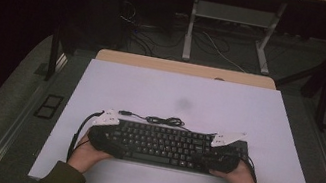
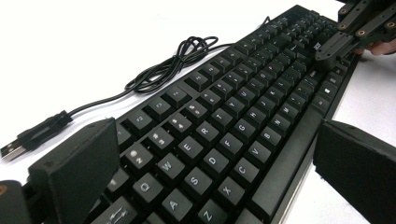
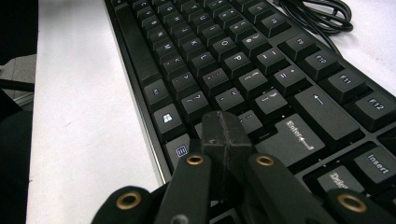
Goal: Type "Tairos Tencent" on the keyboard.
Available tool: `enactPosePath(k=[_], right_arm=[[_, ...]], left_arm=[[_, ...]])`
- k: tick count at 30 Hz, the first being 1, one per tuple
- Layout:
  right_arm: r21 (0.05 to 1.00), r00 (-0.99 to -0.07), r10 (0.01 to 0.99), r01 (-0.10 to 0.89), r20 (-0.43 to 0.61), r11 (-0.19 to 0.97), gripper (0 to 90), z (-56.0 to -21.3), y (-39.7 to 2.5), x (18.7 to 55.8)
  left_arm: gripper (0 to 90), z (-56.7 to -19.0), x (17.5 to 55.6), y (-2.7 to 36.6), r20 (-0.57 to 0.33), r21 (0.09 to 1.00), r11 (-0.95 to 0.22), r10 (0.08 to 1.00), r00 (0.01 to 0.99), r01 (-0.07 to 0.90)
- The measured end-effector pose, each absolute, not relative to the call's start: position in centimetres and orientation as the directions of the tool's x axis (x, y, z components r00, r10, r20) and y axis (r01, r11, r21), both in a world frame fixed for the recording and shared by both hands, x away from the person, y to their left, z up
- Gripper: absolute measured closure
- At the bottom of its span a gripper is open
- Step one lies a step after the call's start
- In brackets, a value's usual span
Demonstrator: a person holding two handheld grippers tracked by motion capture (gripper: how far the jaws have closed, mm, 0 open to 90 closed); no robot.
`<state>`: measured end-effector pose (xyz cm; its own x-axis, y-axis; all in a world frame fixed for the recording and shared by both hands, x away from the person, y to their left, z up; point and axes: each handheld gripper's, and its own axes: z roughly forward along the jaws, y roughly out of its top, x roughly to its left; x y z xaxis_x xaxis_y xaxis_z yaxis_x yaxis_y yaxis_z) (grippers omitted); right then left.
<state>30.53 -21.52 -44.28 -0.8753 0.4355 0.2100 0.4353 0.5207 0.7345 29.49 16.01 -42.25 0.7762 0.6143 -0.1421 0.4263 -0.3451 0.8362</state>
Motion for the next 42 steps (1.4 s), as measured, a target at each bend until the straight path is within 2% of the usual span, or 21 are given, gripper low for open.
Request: enactPosePath(k=[6,11,12,17,32,42], right_arm=[[0.735,-0.875,0.436,0.437,0.211,0.519,89.5,-44.3,-21.5,30.5],[0.734,-0.874,0.436,0.438,0.214,0.519,89.6,-44.3,-21.5,30.5],[0.735,-0.874,0.436,0.438,0.214,0.518,89.6,-44.3,-21.5,30.5],[0.735,-0.874,0.436,0.438,0.214,0.518,89.6,-44.3,-21.6,30.5],[0.735,-0.873,0.437,0.440,0.216,0.516,89.6,-44.4,-21.5,30.5],[0.735,-0.873,0.438,0.441,0.217,0.515,89.6,-44.4,-21.6,30.5]], left_arm=[[0.5,-42.3,30.0,15.1,-0.139,0.835,-0.350,0.612,0.778,0.424],[7.8,-42.2,30.4,14.8,-0.144,0.842,-0.339,0.609,0.780,0.420],[12.1,-42.1,30.5,14.8,-0.145,0.841,-0.339,0.610,0.779,0.421],[17.0,-42.1,30.9,14.5,-0.156,0.845,-0.325,0.611,0.776,0.426],[57.7,-42.5,31.9,12.9,-0.179,0.830,-0.340,0.590,0.788,0.443],[85.8,-42.8,32.5,11.7,-0.180,0.791,-0.399,0.572,0.800,0.463]])
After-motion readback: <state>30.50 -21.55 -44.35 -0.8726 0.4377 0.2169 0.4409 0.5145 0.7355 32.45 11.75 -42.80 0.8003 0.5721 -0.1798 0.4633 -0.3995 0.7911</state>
